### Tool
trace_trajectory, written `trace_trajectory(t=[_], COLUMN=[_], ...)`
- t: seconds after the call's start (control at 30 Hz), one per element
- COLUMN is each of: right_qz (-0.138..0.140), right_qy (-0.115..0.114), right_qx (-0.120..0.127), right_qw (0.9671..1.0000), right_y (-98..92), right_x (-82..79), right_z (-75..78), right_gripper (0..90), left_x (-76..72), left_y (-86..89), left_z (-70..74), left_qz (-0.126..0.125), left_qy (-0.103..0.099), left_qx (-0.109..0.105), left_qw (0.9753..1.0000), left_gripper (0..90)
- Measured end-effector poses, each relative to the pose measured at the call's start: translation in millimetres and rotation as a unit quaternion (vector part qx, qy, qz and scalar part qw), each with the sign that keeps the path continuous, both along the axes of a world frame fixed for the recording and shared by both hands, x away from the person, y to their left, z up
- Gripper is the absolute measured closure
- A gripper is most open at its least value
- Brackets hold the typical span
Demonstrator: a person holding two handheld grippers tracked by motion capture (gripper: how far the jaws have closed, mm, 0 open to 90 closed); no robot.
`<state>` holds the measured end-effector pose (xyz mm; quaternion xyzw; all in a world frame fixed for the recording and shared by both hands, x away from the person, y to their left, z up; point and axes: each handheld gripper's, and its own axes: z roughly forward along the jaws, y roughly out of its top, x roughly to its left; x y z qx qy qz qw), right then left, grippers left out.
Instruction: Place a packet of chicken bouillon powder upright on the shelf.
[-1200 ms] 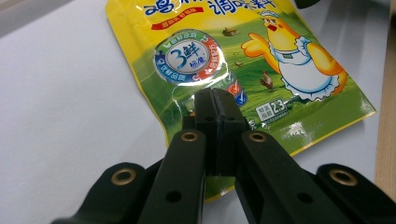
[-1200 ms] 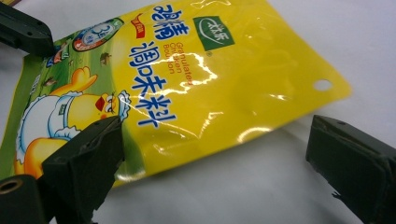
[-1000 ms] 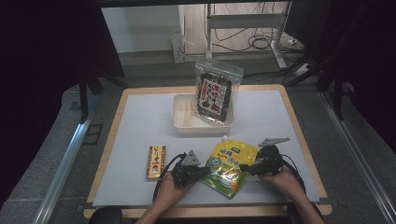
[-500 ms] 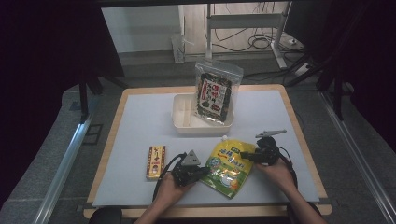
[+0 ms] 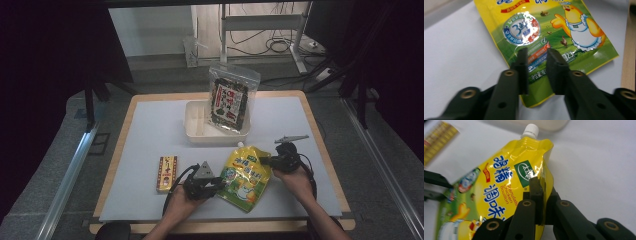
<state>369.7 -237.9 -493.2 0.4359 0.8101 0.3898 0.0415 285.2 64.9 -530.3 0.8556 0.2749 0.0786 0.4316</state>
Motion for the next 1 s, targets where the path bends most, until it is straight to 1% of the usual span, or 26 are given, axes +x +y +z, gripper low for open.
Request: trace_trajectory(t=[0.03,0.07,0.1,0.13,0.17,0.3,0.33,0.37,0.4,0.43,0.47,0.5,0.53,0.57,0.6,0.63,0.67,0.7,0.73,0.77,0.8,0.87,0.9,1.0], right_qz=[-0.001,-0.002,-0.002,-0.002,0.005,0.023,0.023,0.027,0.038,0.038,0.047,0.051,0.051,0.056,0.065,0.069,0.069,0.078,0.078,0.086,0.089,0.096,0.096,0.103], right_qy=[-0.001,-0.004,-0.004,-0.005,-0.014,-0.023,-0.023,-0.024,-0.023,-0.023,-0.023,-0.021,-0.021,-0.02,-0.02,-0.02,-0.02,-0.023,-0.023,-0.026,-0.026,-0.033,-0.033,-0.041], right_qx=[0.01,0.025,0.025,0.033,0.044,0.062,0.062,0.067,0.078,0.078,0.089,0.097,0.097,0.102,0.108,0.109,0.109,0.111,0.111,0.117,0.117,0.123,0.123,0.123], right_qw=[1.0,0.9997,0.9997,0.9994,0.9989,0.9975,0.9975,0.9971,0.996,0.996,0.9946,0.9938,0.9938,0.993,0.9918,0.9914,0.9914,0.9905,0.9905,0.9891,0.9888,0.9873,0.9873,0.9862], right_y=[-0.3,-0.2,-0.2,-0.2,2.3,8.2,8.2,9.1,12.9,12.9,15.9,17.5,17.5,19.1,22.8,24.9,24.9,28.6,28.6,32.8,33.4,37.0,37.0,41.7], right_x=[-0.2,-0.5,-0.5,-0.8,-1.6,-4.8,-4.8,-5.3,-7.1,-7.1,-8.3,-8.9,-8.9,-9.5,-11.0,-11.7,-11.7,-12.6,-12.6,-13.7,-14.0,-14.8,-14.8,-16.1], right_z=[2.5,6.1,6.1,9.3,19.2,38.5,38.5,42.1,51.6,51.6,58.7,62.0,62.0,65.1,71.1,74.0,74.0,79.6,79.6,86.2,87.8,94.4,94.4,103.5], right_gripper=[89.6,89.6,89.6,89.6,89.7,89.7,89.7,89.7,89.7,89.7,89.7,89.8,89.8,89.7,89.7,89.8,89.8,89.8,89.8,89.8,89.8,89.8,89.8,89.8], left_x=[-1.4,-1.8,-1.8,-2.5,-3.4,-5.3,-5.3,-5.8,-6.5,-6.5,-6.9,-7.0,-7.0,-7.2,-7.5,-7.5,-7.5,-7.6,-7.8,-8.1,-8.3,-8.8,-8.8,-10.4], left_y=[1.7,2.5,2.5,4.2,6.4,11.5,11.5,13.5,17.5,17.5,19.9,24.9,24.9,28.2,33.0,35.4,35.4,37.8,40.1,43.3,45.5,48.1,48.1,50.2], left_z=[2.5,3.1,3.1,3.7,4.4,7.3,7.3,8.6,11.1,11.1,12.3,14.2,14.2,15.2,16.7,17.5,17.5,18.6,19.7,21.8,23.1,24.4,24.4,24.8], left_qz=[0.0,0.0,0.0,-0.002,0.0,0.004,0.004,0.006,0.011,0.011,0.014,0.018,0.018,0.022,0.027,0.031,0.031,0.036,0.039,0.046,0.05,0.056,0.056,0.058], left_qy=[-0.004,-0.004,-0.004,-0.004,-0.006,-0.011,-0.011,-0.012,-0.016,-0.016,-0.016,-0.013,-0.013,-0.011,-0.011,-0.009,-0.009,-0.008,-0.009,-0.01,-0.011,-0.012,-0.012,-0.013], left_qx=[0.004,0.004,0.004,0.0,0.002,-0.001,-0.001,-0.007,-0.012,-0.012,-0.016,-0.025,-0.025,-0.03,-0.037,-0.042,-0.042,-0.046,-0.051,-0.057,-0.06,-0.063,-0.063,-0.058], left_qw=[1.0,1.0,1.0,1.0,1.0,0.9999,0.9999,0.9999,0.9997,0.9997,0.9997,0.9994,0.9994,0.9992,0.9989,0.9986,0.9986,0.9982,0.9979,0.9972,0.9969,0.9964,0.9964,0.9965], left_gripper=[66.0,62.0,58.5,58.5,52.6,40.5,37.8,37.8,32.5,30.9,29.0,27.2,25.4,25.4,22.0,21.0,19.8,19.1,19.1,15.7,14.6,11.9,10.6,8.4])
